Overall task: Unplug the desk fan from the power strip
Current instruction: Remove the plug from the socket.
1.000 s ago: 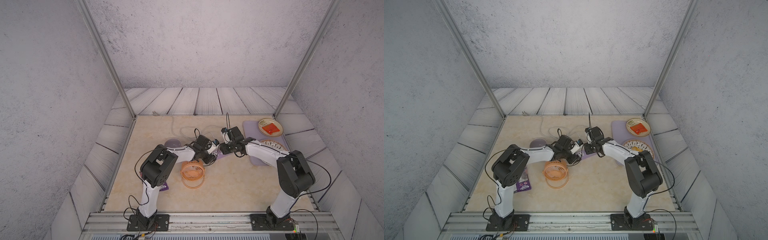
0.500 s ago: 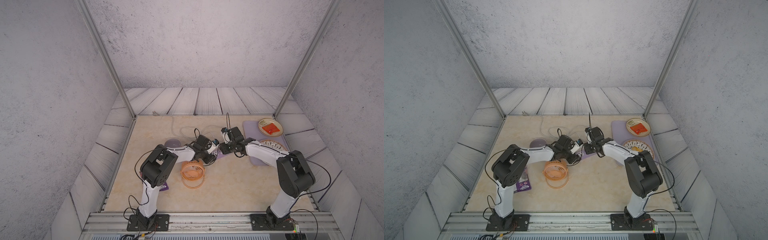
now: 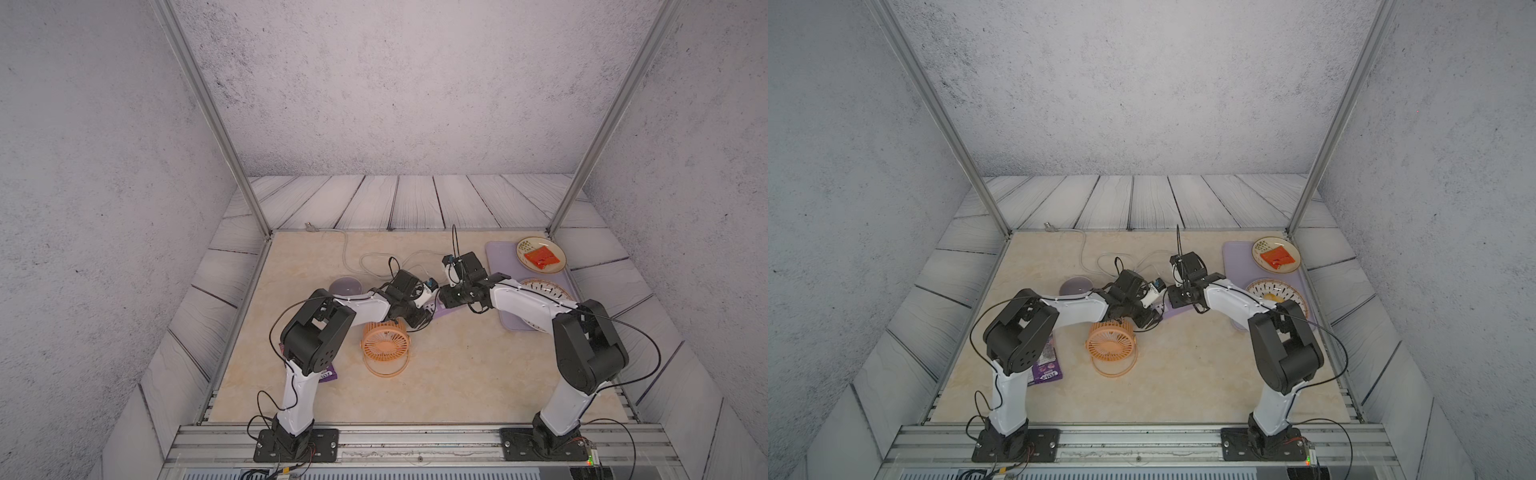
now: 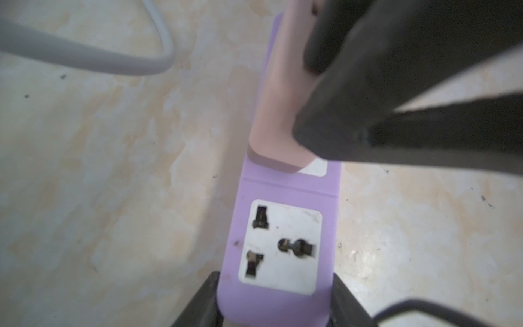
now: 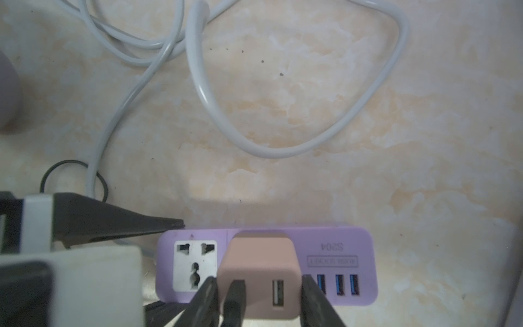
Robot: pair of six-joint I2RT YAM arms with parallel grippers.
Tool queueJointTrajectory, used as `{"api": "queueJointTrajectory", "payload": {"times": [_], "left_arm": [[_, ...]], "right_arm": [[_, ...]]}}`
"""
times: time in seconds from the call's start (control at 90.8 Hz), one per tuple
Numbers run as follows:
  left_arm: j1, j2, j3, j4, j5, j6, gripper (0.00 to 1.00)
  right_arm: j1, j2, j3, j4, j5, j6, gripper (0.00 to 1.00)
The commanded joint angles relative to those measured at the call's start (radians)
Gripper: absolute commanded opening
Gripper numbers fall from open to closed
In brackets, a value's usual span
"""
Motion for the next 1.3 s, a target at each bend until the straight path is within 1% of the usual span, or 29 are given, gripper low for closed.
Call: {"api": "queueJointTrajectory", "payload": {"times": [0.0, 0.198, 0.407, 0.694, 0.958, 1.288], "left_arm": [[-0.036, 0.014, 0.003, -0.055, 0.044, 0.065, 0.00], [-0.037, 0.011, 0.000, -0.054, 0.040, 0.067, 0.00], [-0.038, 0.008, -0.001, -0.055, 0.039, 0.068, 0.00], [-0.038, 0.006, -0.001, -0.058, 0.045, 0.069, 0.00], [-0.039, 0.002, -0.003, -0.064, 0.046, 0.069, 0.00], [-0.039, 0.000, -0.004, -0.065, 0.049, 0.071, 0.00]], "right_arm": [[0.010, -0.003, 0.015, 0.079, 0.014, 0.028, 0.50], [0.008, -0.016, -0.022, 0.140, 0.003, 0.035, 0.57], [0.007, -0.021, -0.045, 0.181, -0.009, 0.037, 0.58], [0.001, -0.070, -0.113, 0.266, -0.053, 0.031, 0.54], [-0.003, -0.078, -0.137, 0.299, -0.043, 0.030, 0.56], [-0.004, -0.064, -0.123, 0.282, -0.046, 0.024, 0.46]]}}
